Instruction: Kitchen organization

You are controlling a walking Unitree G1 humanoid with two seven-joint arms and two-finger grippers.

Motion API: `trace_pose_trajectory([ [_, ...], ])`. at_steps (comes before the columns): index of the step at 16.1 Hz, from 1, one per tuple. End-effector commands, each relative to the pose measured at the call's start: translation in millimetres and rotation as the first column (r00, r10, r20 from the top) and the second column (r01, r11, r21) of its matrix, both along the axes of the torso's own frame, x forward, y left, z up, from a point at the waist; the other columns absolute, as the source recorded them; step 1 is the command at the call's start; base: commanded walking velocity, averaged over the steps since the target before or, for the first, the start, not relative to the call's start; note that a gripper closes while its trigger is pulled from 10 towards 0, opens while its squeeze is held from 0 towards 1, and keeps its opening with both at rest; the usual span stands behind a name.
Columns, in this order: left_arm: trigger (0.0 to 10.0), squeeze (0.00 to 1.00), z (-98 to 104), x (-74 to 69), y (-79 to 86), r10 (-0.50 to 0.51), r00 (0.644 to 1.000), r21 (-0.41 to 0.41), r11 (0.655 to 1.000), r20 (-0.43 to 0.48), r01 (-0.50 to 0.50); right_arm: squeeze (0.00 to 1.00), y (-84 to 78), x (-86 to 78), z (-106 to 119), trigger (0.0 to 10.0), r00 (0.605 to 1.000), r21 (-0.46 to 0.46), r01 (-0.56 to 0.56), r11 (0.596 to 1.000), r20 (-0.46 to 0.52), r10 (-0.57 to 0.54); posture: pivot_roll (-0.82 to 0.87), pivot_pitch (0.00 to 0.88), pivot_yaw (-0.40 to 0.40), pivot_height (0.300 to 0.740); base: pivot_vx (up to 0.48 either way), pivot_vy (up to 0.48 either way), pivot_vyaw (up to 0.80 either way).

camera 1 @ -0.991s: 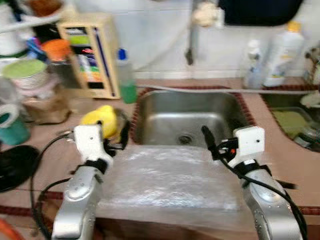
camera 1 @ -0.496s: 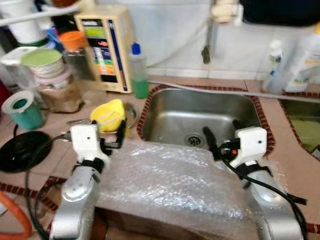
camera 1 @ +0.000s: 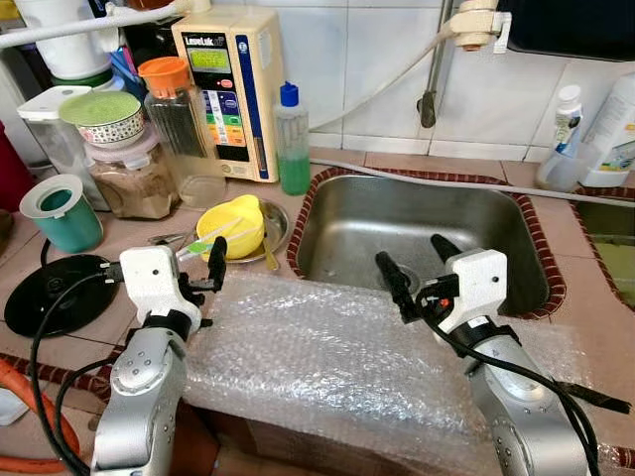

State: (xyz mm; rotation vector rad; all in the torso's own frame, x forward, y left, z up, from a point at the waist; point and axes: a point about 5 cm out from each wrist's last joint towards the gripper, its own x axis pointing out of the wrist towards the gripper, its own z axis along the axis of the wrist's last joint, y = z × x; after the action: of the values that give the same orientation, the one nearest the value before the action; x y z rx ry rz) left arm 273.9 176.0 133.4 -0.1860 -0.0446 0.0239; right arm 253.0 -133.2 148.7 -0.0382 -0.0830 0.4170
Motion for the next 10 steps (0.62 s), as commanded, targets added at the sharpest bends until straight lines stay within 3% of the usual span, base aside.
trace_pose_trajectory([
  [1,10.0,0.0,0,2.8,2.9,0.014,1.0,-0.042,0.999,-0.003,-0.014,0.0,11.5,-5.7,6,10.0,0.996,0.011,-0.086,0.996,0.011,0.086,0.04,0.0,0.062,0.74,0.0,0.0,0.0],
  [2,10.0,0.0,1,6.2,2.4,0.023,1.0,-0.079,0.997,0.004,-0.022,0.0,17.8,-10.0,5,10.0,0.989,0.01,-0.15,0.989,-0.002,0.15,0.04,0.0,0.062,0.74,0.0,0.0,0.0],
  [3,10.0,0.2,3,9.0,2.3,0.034,0.999,-0.093,0.995,0.01,-0.033,0.0,21.0,-13.0,3,10.0,0.982,0.01,-0.189,0.982,-0.019,0.189,0.04,0.0,0.06,0.74,0.0,0.0,0.0],
  [4,10.0,0.2,3,10.0,2.4,0.039,0.999,-0.098,0.994,0.01,-0.038,0.0,22.2,-14.2,2,10.0,0.979,0.01,-0.204,0.979,-0.026,0.204,0.04,0.0,0.06,0.74,0.0,0.0,0.0],
  [5,10.0,0.73,2,13.0,3.3,0.06,0.998,-0.13,0.99,0.002,-0.06,0.0,25.6,-17.3,0,10.0,0.969,0.012,-0.245,0.969,-0.043,0.245,0.03,0.0,0.061,0.74,0.0,0.0,0.0],
  [6,10.0,0.77,2,14.2,3.6,0.068,0.998,-0.152,0.986,0.001,-0.067,0.0,26.7,-18.1,0,10.0,0.965,0.011,-0.257,0.966,-0.047,0.257,0.03,0.0,0.062,0.74,0.0,0.0,0.0],
  [7,10.0,1.0,2,16.0,5.2,0.089,0.996,-0.172,0.981,-0.002,-0.088,0.0,27.6,-18.7,0,10.0,0.963,0.012,-0.266,0.964,-0.049,0.267,0.03,0.0,0.063,0.74,0.0,0.0,0.0],
  [10,10.0,1.0,6,19.7,8.9,0.11,0.994,-0.15,0.983,0.003,-0.108,0.0,27.5,-20.9,0,10.0,0.954,0.02,-0.292,0.956,-0.063,0.293,0.03,0.0,0.069,0.74,0.0,0.0,0.0],
])
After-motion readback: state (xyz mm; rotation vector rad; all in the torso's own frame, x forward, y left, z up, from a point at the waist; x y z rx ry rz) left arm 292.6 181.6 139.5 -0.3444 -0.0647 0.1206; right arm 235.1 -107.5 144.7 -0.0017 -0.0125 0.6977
